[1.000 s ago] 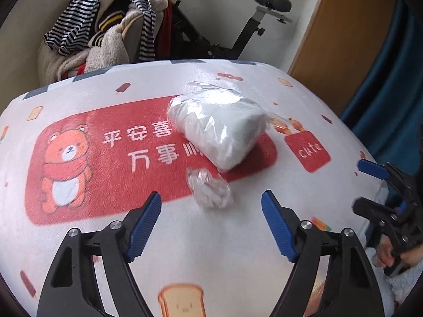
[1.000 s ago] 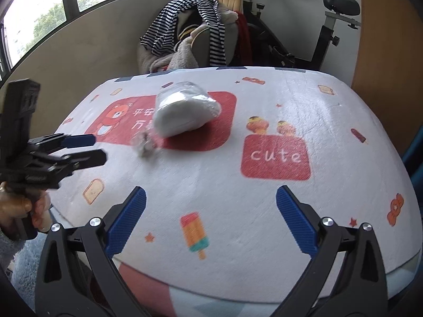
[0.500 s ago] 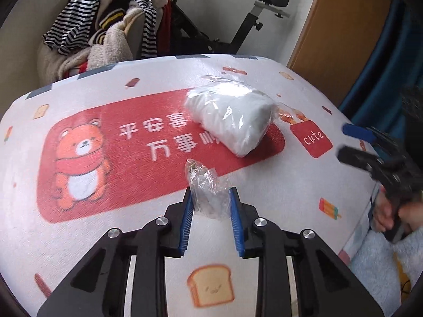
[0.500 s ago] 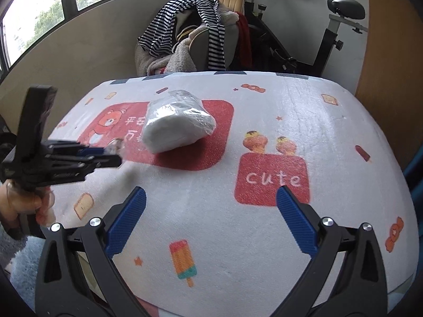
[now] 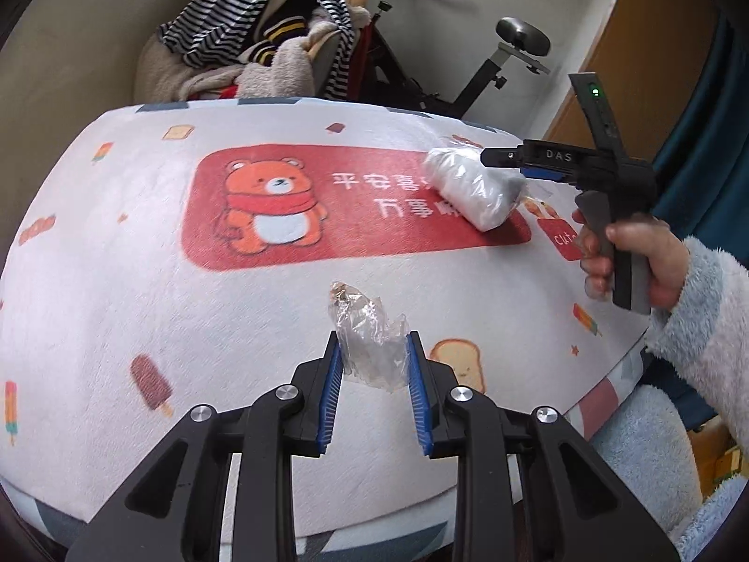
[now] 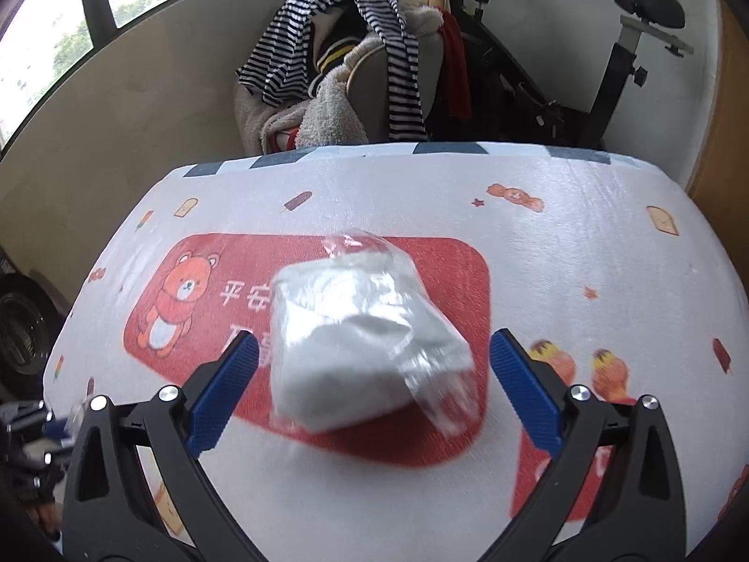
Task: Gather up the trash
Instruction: 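Grasp the white plastic-wrapped bag with the right gripper while the left lifts the scrap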
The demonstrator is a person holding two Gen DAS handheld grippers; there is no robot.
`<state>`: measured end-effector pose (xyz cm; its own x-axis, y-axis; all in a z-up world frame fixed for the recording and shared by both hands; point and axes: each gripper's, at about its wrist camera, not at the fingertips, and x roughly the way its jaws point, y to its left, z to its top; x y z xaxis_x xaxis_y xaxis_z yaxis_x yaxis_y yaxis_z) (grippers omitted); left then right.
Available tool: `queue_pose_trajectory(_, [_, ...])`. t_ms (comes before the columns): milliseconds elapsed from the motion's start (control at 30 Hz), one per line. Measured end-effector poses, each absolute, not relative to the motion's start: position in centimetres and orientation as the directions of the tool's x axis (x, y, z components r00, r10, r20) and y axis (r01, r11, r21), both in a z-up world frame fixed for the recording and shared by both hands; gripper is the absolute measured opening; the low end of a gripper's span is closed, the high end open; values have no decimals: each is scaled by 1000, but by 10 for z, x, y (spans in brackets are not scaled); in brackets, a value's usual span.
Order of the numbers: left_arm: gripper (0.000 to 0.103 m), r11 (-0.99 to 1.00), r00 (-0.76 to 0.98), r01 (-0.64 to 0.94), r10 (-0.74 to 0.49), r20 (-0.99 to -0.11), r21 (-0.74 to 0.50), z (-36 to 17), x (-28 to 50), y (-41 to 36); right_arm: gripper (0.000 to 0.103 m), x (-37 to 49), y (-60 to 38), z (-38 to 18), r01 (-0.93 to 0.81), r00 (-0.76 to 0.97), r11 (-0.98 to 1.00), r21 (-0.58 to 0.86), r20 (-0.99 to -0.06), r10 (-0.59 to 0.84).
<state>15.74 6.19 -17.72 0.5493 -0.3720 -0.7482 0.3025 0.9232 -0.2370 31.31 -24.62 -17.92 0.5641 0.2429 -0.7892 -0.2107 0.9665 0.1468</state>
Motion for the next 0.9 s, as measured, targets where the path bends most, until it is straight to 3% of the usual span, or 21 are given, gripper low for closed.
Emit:
queue_pose_trajectory(167, [26, 921, 569, 282, -386, -726, -269, -174, 149, 74, 97, 332, -248, -195, -230, 443, 950, 211, -847, 295])
queue_pose_trajectory(333, [26, 911, 577, 307, -407, -708, -274, -167, 137, 69, 67, 301, -246, -184, -333, 467, 934, 127, -838, 280])
queue_pose_trajectory(433, [26, 904, 576, 334, -420, -701, -267, -163, 127, 60, 60, 275, -246, -178, -366, 500, 926, 90, -820, 277])
queue_pose_trajectory(900, [26, 842, 526, 451, -518, -675, -296, -150, 47, 33, 59, 139, -277, -164, -458, 532, 863, 211, -713, 456])
